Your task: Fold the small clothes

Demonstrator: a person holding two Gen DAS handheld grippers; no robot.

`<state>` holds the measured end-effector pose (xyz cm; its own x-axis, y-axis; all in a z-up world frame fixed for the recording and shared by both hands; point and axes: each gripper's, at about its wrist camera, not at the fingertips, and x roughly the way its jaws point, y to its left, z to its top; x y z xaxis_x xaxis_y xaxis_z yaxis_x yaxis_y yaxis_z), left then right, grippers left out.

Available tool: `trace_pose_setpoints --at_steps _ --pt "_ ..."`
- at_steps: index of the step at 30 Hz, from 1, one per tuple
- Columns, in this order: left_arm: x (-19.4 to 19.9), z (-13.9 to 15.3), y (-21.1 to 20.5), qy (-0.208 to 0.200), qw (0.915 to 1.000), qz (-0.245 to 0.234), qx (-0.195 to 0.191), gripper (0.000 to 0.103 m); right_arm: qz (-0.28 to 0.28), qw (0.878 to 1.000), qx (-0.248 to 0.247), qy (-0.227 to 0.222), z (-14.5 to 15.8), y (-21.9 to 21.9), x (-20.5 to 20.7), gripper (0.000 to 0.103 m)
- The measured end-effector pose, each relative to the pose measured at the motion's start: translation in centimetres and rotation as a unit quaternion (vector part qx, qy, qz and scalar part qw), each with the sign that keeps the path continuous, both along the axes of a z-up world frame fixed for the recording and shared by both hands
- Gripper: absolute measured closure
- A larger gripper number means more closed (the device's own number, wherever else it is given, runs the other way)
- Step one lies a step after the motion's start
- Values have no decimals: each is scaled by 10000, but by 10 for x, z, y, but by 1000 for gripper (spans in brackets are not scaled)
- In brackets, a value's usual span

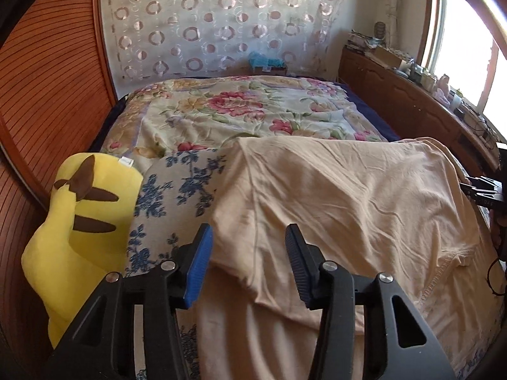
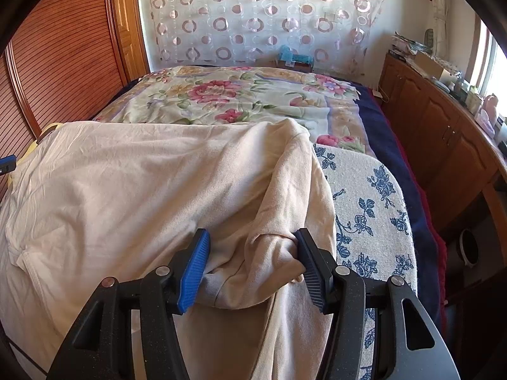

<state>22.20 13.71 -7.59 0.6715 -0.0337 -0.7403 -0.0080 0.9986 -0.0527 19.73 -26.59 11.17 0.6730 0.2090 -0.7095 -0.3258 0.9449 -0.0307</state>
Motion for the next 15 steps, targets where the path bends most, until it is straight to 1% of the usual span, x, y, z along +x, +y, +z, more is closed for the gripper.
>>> trace_pose_setpoints --at_steps 2,6,11,12,13,15 --pt "-1 -6 9 77 9998 159 17 55 1 10000 -2 -1 0 0 0 45" --pt "2 -15 12 156 9996 229 -115 56 4 10000 -3 -1 0 0 0 45" --pt "6 -20 6 234 9995 77 -185 56 7 10000 -3 -3 0 0 0 45" --pt "6 -20 3 204 9996 10 -175 68 7 10000 -4 -3 0 0 0 45" --pt "7 -20 0 189 9997 -47 -145 86 6 10000 -4 -2 0 0 0 45" --pt "6 -17 -3 119 9999 -58 -51 92 8 10000 -4 -3 0 0 0 45"
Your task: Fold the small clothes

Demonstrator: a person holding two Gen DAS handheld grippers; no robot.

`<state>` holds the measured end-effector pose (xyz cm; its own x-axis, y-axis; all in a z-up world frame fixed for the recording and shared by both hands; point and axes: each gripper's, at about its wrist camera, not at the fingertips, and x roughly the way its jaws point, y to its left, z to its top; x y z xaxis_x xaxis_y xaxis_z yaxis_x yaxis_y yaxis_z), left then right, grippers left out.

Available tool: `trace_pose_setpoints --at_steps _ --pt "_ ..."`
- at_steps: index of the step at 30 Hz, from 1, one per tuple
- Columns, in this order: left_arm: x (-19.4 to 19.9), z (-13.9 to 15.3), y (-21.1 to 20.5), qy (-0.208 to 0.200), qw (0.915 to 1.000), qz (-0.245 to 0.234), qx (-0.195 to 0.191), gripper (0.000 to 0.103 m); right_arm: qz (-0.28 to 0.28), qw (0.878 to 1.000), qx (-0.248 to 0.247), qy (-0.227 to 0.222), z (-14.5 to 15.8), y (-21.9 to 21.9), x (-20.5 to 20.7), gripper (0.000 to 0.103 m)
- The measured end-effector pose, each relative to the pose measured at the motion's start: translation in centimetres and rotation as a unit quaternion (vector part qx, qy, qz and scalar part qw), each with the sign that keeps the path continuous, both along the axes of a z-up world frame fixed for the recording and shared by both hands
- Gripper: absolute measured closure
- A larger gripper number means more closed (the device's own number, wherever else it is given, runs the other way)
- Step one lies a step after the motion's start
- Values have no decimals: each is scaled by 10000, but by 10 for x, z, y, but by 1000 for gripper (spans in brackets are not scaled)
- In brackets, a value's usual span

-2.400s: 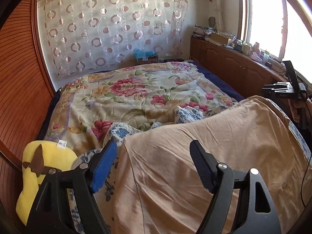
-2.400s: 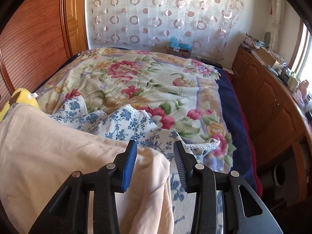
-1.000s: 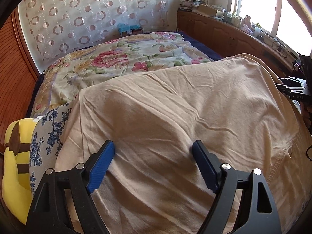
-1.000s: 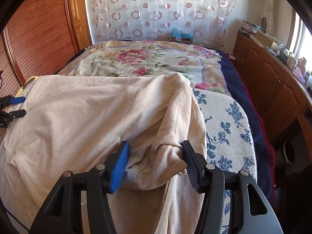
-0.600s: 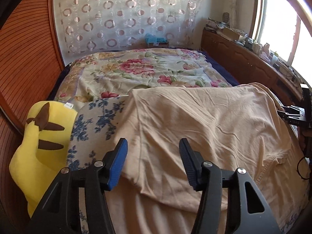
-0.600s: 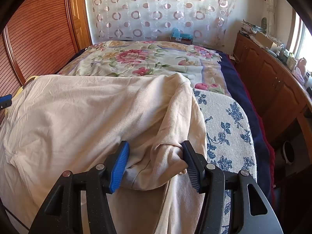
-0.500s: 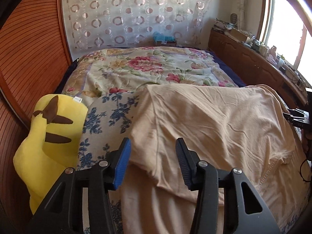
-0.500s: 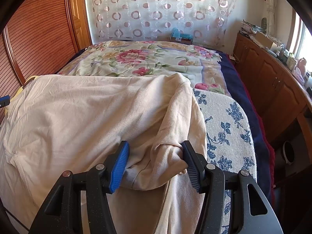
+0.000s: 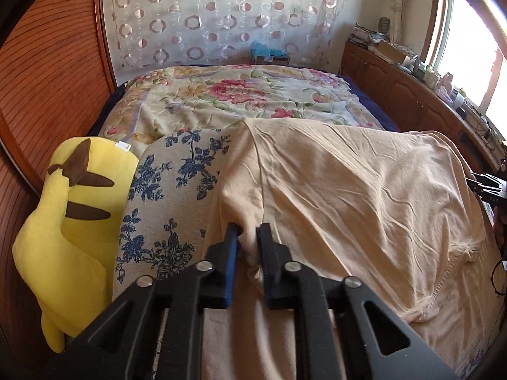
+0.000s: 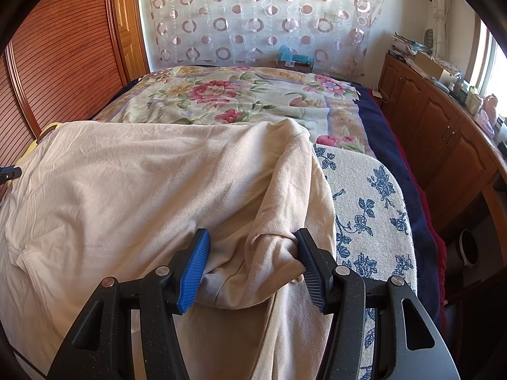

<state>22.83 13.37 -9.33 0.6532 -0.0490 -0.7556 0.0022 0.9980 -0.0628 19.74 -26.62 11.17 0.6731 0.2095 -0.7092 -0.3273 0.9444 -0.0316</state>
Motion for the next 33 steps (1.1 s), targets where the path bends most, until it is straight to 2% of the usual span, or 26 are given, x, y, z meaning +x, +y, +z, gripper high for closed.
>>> trace_pose_setpoints --at_steps 7,15,19,21,23,26,33 --pt "-3 12 -2 -236 9997 -13 3 98 5 10000 -1 -2 0 0 0 45" --pt "-3 19 -12 -378 9992 -118 -60 99 -141 9998 110 -1 2 -6 0 46" --pt "4 14 -17 -249 9995 -199 -51 98 -86 9999 89 -2 3 -8 -3 73" --pt "7 10 -17 -178 9996 -207 -75 98 -41 10000 55 -7 4 -6 -4 81" --pt "6 10 -20 -260 9985 -451 -170 99 -62 10000 -8 -49 5 -5 -4 90" --pt "1 18 -24 -394 9983 -423 -103 99 -51 9998 -15 -196 11 -5 -8 98" --pt "-20 55 -20 -882 9954 -348 -170 100 51 9976 220 -660 43 -6 -25 99"
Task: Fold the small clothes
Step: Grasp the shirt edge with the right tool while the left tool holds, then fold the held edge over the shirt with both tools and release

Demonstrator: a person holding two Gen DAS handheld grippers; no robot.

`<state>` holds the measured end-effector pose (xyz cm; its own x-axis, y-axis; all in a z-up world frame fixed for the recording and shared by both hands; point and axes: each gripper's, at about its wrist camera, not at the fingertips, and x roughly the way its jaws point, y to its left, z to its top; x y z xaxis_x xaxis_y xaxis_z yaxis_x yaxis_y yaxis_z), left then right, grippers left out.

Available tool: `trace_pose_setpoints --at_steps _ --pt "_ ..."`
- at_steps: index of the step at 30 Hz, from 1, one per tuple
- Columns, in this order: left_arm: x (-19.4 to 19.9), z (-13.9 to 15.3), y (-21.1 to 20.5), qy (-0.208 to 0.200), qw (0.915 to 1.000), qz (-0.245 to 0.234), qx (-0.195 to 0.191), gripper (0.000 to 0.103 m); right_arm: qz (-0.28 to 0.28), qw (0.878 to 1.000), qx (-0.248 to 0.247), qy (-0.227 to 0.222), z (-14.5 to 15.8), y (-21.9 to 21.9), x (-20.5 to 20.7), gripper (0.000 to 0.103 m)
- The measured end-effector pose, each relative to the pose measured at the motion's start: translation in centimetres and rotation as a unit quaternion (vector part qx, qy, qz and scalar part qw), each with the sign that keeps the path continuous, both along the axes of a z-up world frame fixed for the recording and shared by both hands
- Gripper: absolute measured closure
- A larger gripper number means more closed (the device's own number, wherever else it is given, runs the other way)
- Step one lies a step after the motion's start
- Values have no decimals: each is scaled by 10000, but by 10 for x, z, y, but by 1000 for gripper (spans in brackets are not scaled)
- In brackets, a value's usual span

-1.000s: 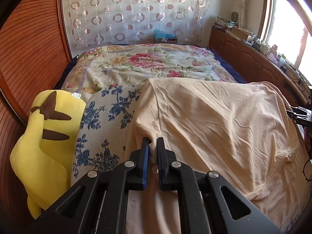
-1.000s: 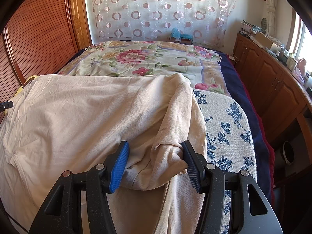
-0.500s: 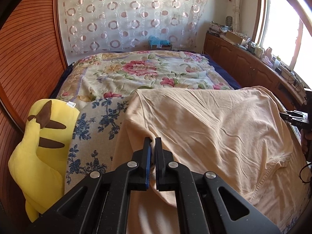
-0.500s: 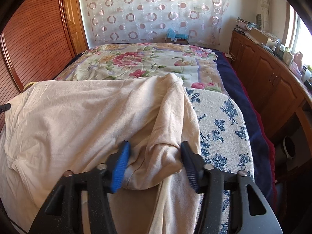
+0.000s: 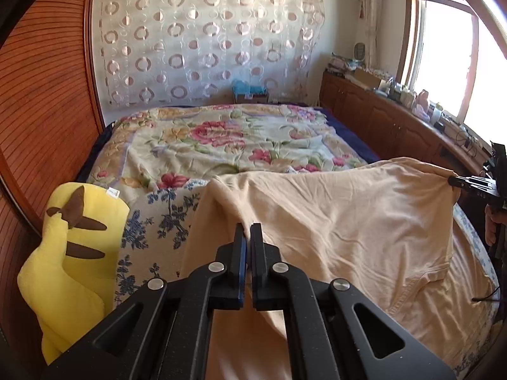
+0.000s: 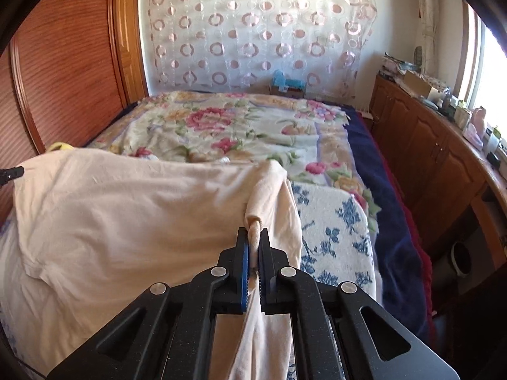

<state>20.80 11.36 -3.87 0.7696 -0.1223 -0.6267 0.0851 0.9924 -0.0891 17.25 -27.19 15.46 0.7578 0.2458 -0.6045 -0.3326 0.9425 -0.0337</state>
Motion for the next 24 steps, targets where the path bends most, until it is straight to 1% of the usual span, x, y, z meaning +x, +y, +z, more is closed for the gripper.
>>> trace_pose_setpoints --at_steps 6,15,24 --pt "-24 18 2 -266 9996 13 -103 100 207 9996 110 -155 12 4 -28 99" --pt "-70 42 2 -631 9978 25 -189 100 302 9980 251 -499 26 -16 -76 99" --pt "-126 65 16 -942 9947 190 -368 100 376 9956 421 -742 35 -38 -125 99"
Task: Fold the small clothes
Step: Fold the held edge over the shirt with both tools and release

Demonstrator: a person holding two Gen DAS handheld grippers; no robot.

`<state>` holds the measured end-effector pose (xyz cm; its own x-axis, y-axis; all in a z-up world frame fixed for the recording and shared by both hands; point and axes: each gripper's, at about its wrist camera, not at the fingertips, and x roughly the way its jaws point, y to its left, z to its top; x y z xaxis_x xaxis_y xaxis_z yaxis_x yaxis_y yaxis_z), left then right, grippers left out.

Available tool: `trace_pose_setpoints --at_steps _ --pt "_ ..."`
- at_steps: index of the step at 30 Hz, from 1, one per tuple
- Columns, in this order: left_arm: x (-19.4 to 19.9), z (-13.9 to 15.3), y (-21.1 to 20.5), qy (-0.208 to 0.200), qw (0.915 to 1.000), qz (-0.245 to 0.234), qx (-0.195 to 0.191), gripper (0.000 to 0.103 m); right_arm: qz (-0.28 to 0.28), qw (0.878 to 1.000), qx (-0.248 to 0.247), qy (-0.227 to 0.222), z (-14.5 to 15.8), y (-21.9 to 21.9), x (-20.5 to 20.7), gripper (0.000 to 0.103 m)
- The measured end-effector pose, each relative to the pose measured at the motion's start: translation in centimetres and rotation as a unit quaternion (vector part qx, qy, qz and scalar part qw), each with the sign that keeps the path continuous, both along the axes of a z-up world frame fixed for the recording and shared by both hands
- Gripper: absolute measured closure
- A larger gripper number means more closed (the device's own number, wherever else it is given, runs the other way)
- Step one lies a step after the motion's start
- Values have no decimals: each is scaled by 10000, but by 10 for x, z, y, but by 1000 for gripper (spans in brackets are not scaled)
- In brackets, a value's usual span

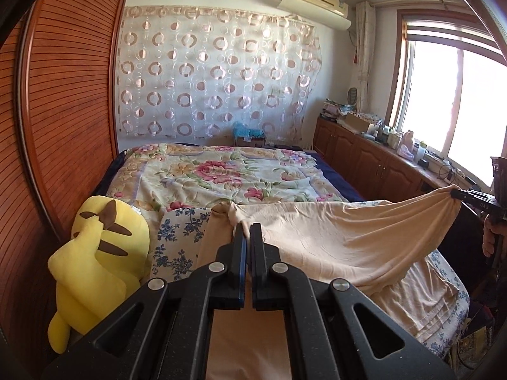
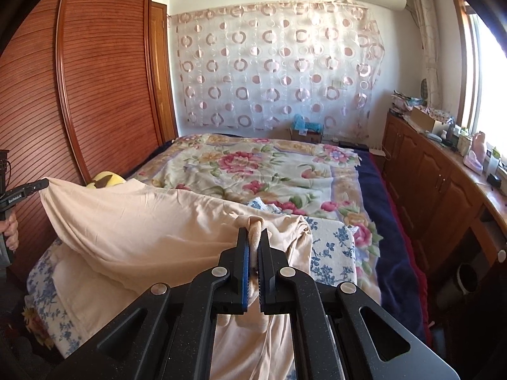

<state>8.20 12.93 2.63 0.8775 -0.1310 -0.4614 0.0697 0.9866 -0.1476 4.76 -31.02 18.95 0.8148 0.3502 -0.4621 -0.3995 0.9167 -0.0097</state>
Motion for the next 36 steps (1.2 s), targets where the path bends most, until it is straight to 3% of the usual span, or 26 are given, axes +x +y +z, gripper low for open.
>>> trace_pose_setpoints --at_steps 4,7,10,14,19,24,29,33,36 --pt "-24 5 6 -64 9999 60 -66 100 35 9999 95 -121 4 -9 -26 99" --pt "-34 -7 10 103 9998 129 -59 100 56 9999 117 -66 -5 -16 -36 99" --pt "-33 -41 20 482 9983 238 -227 100 15 9997 160 202 -32 -22 -38 99" --pt "-30 -94 23 1113 9928 377 -239 100 -90 9962 200 839 -91 -26 -24 99" --pt "-33 -122 21 1428 9885 436 -252 100 -112 9923 272 1200 -125 -23 -5 99" --pt "-36 -125 17 1422 9888 404 -223 100 222 9932 224 1124 -118 7 3 99" --pt "-34 -125 14 1419 9889 377 -213 100 638 9945 368 740 -90 39 3 99" --pt "-34 -124 13 1414 9890 374 -233 100 647 9946 743 312 -68 29 -12 99" --pt "-34 -124 13 1408 9891 373 -210 100 412 9954 826 261 -74 8 -17 99"
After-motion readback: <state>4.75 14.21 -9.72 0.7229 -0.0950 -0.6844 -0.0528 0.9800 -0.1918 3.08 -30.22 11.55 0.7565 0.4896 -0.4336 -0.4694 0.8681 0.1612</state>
